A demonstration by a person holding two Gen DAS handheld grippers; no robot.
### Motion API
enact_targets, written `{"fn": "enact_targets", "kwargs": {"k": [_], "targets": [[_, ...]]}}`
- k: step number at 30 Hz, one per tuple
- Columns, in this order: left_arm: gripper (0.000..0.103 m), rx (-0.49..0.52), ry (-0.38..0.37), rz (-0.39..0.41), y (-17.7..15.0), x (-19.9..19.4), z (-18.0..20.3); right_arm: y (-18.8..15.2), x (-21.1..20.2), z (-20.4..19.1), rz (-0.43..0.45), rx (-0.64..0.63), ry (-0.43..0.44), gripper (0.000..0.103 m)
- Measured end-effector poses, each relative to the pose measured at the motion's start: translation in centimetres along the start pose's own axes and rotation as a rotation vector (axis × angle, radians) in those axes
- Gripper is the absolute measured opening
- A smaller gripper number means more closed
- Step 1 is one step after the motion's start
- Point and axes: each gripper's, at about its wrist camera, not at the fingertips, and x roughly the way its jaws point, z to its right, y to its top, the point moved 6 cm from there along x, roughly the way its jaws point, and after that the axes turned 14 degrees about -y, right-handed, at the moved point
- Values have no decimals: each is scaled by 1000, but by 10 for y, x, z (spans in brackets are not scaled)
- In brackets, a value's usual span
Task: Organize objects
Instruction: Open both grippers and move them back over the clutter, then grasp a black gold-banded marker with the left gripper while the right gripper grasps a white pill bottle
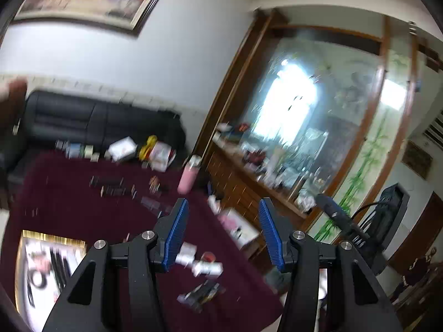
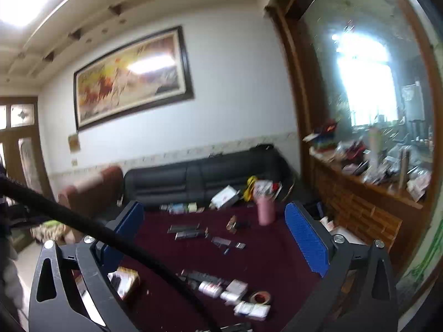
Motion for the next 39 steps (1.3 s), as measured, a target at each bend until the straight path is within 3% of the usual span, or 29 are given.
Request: {"fn": "enact_targets", "kwargs": {"k": [3,4,6,7,8,12,17,18,20,22,25,33,37,39], "targets": [[48,48,3,60,40,-16,29,51,-26,11,53,-50,-51,103],[53,69,28,92,56,-25,35,59,-30,9,63,-60,-50,103],[70,112,57,111,69,-29,41,64,-25,7,40,-72,-24,103],[86,140,84,110,73,-30,38,58,-18,6,2,-71,-5,103],[92,154,112,108,71,-30,35,49,-5,11,-24,-63,6,103],[92,107,134,-45,33,9,-15,-34,58,3,-235,-38,93,103],[89,72,245,-289,-42,93,-114,-148,132,-14,-500,10,182,103],[86,36,234,-343,-62,109,-137,-167,141,-12,-543,25,198,103],[68,-41,245,-438,-100,139,-185,-206,163,-16,-630,41,219,103],[61,-65,274,-524,-139,158,-227,-240,181,-18,-691,37,210,103],[59,-40,357,-609,-170,189,-270,-274,199,-19,-769,58,219,103],[59,200,374,-835,-216,240,-305,-297,237,-20,-841,82,224,103],[60,160,378,-898,-232,253,-327,-311,252,-26,-888,87,231,103],[57,99,321,-872,-236,252,-325,-318,258,-29,-909,87,235,103]]}}
